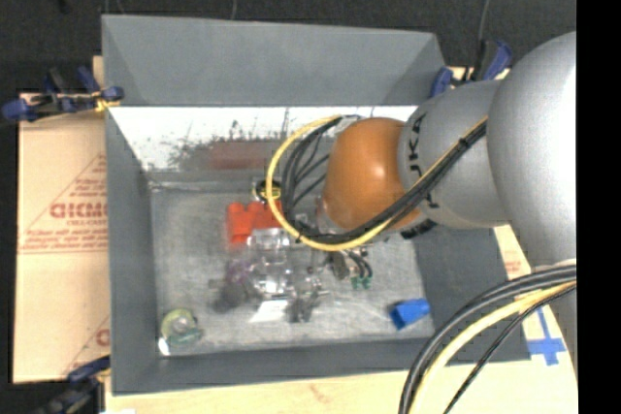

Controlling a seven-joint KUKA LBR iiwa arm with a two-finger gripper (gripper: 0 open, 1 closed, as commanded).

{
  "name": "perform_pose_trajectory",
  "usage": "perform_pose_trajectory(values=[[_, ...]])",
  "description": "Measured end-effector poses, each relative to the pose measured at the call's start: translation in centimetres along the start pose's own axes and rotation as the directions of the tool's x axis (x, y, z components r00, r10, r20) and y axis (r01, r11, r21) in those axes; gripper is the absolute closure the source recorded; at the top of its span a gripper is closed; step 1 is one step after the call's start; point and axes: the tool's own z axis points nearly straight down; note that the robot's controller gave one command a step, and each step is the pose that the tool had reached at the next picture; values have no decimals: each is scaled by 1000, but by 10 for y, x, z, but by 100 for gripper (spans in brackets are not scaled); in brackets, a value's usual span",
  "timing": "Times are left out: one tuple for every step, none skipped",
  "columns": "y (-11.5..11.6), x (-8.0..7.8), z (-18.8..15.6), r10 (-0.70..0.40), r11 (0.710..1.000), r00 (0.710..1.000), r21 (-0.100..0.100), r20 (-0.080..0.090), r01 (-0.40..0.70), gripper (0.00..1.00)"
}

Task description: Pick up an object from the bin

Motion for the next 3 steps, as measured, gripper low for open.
perform_pose_trajectory(values=[[47,9,-3,-239,971,971,0,4,239,0],[62,7,-3,-347,938,938,2,5,347,0],[86,11,-28,-262,965,965,-6,0,262,0]])
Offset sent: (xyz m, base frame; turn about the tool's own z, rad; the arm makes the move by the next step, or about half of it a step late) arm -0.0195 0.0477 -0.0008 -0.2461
